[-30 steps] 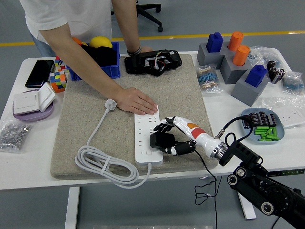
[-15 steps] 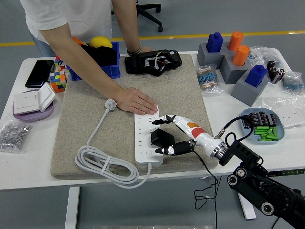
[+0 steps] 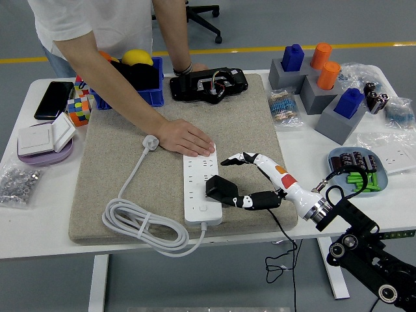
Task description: Press the white button,pick up the black plug,place it near the board,insert it into the board
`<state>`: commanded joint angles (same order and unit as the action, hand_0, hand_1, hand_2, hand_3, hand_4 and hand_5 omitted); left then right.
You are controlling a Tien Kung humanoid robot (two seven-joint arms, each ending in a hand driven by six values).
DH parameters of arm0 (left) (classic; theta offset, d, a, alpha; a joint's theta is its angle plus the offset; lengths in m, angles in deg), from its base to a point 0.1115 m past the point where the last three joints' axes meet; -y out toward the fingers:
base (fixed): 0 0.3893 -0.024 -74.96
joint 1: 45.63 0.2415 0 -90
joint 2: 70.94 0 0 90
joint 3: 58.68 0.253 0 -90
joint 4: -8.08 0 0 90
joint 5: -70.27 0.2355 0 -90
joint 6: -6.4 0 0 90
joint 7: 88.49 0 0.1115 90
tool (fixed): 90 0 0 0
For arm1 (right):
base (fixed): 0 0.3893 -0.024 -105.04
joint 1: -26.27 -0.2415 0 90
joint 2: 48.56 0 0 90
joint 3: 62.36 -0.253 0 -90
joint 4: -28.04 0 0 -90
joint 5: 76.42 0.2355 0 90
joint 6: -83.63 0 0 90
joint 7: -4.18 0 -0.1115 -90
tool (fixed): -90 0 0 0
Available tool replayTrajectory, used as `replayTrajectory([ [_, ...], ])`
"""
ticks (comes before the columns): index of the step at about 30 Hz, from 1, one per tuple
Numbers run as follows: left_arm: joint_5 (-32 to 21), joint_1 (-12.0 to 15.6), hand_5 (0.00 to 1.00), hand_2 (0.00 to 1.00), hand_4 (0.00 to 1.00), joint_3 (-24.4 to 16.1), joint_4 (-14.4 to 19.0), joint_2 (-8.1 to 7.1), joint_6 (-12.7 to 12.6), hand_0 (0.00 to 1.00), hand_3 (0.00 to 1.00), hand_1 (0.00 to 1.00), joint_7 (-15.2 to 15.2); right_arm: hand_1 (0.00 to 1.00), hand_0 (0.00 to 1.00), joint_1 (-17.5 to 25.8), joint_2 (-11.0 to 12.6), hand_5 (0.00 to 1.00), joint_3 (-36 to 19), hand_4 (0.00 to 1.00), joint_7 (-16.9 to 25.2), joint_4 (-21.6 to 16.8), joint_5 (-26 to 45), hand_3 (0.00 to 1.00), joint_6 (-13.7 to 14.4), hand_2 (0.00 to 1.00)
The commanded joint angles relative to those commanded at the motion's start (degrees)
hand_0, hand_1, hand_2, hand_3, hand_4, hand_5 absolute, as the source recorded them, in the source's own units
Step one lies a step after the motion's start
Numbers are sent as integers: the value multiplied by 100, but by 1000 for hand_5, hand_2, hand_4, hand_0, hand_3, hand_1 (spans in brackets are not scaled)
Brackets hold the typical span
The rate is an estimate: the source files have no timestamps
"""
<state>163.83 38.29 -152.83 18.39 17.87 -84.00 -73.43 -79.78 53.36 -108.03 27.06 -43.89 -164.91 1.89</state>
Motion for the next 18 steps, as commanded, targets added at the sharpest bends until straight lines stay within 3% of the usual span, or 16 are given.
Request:
replayTrajectory([
  [2,-14,-8,263,512,594,18,0,1,-1,466,578,496,-2,679,754,19,-13,436,55,998,23,35,82,615,-18,622],
  [3,-25,-12,263,512,594,29,0,2,-1,466,576,496,-4,609,717,22,-21,436,78,998,30,53,98,569,-19,557],
  [18,29,9,263,512,594,-12,0,-4,7,466,577,496,9,595,702,-81,-165,402,359,977,84,303,204,567,-3,551],
])
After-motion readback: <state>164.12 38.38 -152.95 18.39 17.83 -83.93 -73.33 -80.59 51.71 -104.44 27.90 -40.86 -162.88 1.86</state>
